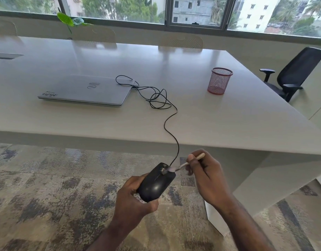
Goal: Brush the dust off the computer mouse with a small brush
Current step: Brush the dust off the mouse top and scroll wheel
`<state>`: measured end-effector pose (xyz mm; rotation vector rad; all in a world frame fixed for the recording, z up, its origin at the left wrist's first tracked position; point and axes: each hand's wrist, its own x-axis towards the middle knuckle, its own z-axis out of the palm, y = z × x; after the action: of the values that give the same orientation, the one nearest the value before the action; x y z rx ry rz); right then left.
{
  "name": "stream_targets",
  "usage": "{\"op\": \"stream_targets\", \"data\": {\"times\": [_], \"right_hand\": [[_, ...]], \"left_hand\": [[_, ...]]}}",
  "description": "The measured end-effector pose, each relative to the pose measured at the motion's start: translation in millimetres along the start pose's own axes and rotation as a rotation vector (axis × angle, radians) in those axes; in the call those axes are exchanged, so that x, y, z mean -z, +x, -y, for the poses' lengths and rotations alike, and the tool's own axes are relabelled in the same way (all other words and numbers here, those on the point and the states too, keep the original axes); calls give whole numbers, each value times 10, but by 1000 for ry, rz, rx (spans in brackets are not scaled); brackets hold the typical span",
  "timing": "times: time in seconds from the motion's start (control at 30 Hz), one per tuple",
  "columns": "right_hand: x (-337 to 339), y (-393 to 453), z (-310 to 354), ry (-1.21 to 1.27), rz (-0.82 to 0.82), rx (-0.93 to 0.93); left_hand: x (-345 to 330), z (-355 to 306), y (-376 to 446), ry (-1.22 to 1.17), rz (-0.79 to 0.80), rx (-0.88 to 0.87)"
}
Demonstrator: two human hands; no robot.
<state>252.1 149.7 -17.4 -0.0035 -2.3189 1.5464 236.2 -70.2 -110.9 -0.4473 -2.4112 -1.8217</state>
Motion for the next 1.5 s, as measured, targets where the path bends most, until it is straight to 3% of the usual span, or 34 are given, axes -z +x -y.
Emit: {"op": "stream_targets", "data": {"times": [0.47,0.7,0.9,1.1,1.37,1.5], "right_hand": [[-58,205,112,191,-25,-36],[-104,373,125,-33,138,-27],[-74,386,209,-55,85,21],[-115,349,290,-219,264,81],[-86,310,332,-81,132,118],[-82,291,300,-160,219,103]], "left_hand": [[-31,29,-6,5,29,23],[-9,-14,-10,5,49,3],[11,-50,-21,23,48,-4],[-9,-69,-31,14,68,-21],[-3,-115,-55,27,60,-26],[-7,-129,-51,12,70,-32]]}}
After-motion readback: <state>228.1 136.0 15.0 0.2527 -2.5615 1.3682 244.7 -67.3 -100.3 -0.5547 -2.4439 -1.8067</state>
